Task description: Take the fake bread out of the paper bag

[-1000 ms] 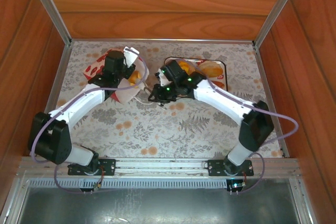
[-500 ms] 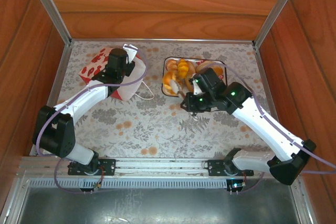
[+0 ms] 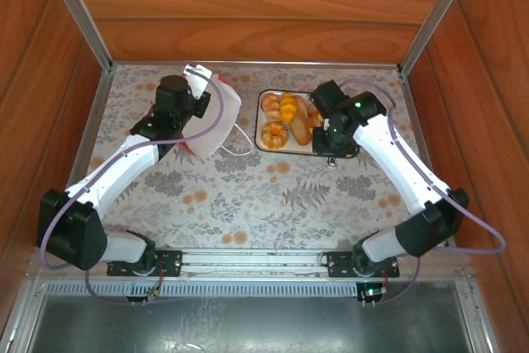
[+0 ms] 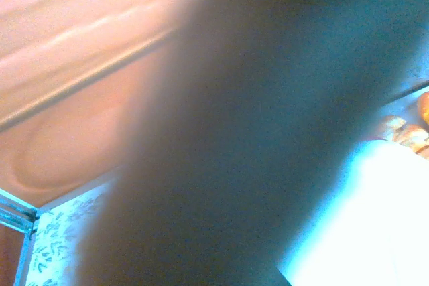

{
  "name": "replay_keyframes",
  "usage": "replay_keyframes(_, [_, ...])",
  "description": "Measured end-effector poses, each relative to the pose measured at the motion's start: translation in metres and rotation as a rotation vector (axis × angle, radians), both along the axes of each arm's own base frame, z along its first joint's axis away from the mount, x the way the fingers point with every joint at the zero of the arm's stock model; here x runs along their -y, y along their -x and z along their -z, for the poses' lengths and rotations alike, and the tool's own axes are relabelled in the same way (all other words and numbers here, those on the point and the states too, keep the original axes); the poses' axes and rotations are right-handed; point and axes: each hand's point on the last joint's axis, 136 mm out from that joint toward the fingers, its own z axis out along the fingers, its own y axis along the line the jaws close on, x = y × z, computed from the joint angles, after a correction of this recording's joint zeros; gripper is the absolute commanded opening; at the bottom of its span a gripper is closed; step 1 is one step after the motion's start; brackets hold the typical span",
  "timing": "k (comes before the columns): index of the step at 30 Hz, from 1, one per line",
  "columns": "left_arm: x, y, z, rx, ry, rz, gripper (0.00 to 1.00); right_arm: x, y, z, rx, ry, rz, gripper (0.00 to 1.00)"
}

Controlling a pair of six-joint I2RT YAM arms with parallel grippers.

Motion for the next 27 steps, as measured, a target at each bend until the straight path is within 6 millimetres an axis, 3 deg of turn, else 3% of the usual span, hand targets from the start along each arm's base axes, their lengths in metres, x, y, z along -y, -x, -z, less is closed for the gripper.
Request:
replay_keyframes(10, [0.004, 0.005, 0.014, -0.031, -0.001, 0.033, 0.00, 0.011, -0.033, 0.015, -0.071, 0.185, -0.043, 0.22])
replay_keyframes(20, [0.005, 0.006, 0.015, -0.037, 0.014, 0.037, 0.00, 0.007, -0.050, 0.035, -0.124, 0.255, -0.095, 0.45])
replay_keyframes(27, [0.005, 0.006, 0.015, -0.038, 0.017, 0.036, 0.00, 0.003, -0.055, 0.033, -0.110, 0.240, -0.104, 0.49])
